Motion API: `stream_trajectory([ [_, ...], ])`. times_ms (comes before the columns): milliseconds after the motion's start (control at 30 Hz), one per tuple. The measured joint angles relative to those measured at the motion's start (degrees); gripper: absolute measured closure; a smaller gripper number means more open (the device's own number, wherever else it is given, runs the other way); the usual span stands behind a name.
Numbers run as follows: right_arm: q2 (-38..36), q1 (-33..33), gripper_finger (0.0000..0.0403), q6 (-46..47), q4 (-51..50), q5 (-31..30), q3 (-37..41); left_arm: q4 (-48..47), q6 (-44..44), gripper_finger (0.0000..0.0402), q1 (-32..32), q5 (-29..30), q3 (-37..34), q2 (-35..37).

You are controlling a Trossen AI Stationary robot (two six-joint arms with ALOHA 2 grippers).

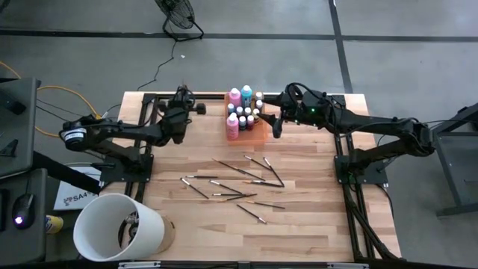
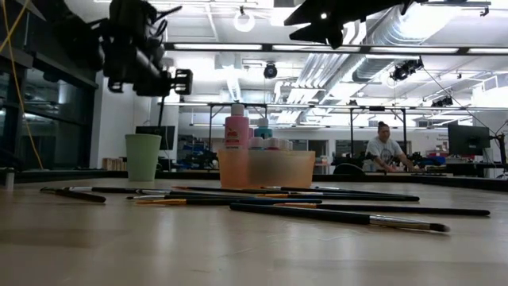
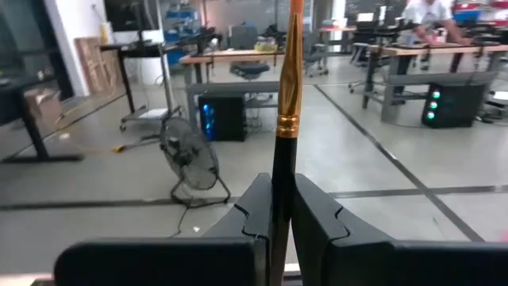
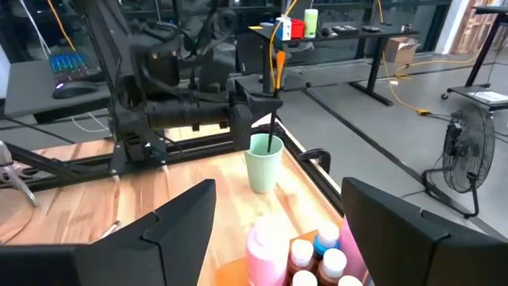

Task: Pick & Place Paint Supplies
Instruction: Put the orange paintbrush into the cup, then put the white paintbrush into the cup

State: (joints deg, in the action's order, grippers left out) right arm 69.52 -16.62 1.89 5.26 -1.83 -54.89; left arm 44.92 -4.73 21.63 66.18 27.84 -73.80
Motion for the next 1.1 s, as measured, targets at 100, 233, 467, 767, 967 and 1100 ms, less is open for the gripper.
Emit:
stream_trajectory([
  [100, 0.0, 0.0, 0.0135, 0.0, 0.0, -0.2, 0.0, -0.1, -2.8, 0.0382, 1.0, 0.0, -1.7, 0.0],
  [233, 0.0, 0.0, 0.0135, 0.0, -0.2, -0.2, 0.0, -0.3, -2.9, 0.0381, 1.4, 0.6, -2.2, 0.0],
  [467, 0.0, 0.0, 0.0135, 1.1, -2.0, -2.4, 0.0, -1.3, -3.1, 0.0360, 1.2, 0.4, -2.2, 0.0],
  [767, -0.1, 1.5, 0.0135, 2.0, -2.8, -4.3, 0.0, -1.5, -3.1, 0.0317, 1.2, 0.4, -2.2, 0.0],
  [967, -0.6, 3.1, 0.0135, 2.4, -5.9, -8.3, 0.0, -1.5, -3.1, 0.0315, 1.2, 0.4, -2.2, 0.0],
  [1100, -1.4, 4.3, 0.0135, 3.3, -9.8, -11.4, 0.0, -1.4, -3.1, 0.0314, 1.2, -0.5, -2.1, 0.6],
])
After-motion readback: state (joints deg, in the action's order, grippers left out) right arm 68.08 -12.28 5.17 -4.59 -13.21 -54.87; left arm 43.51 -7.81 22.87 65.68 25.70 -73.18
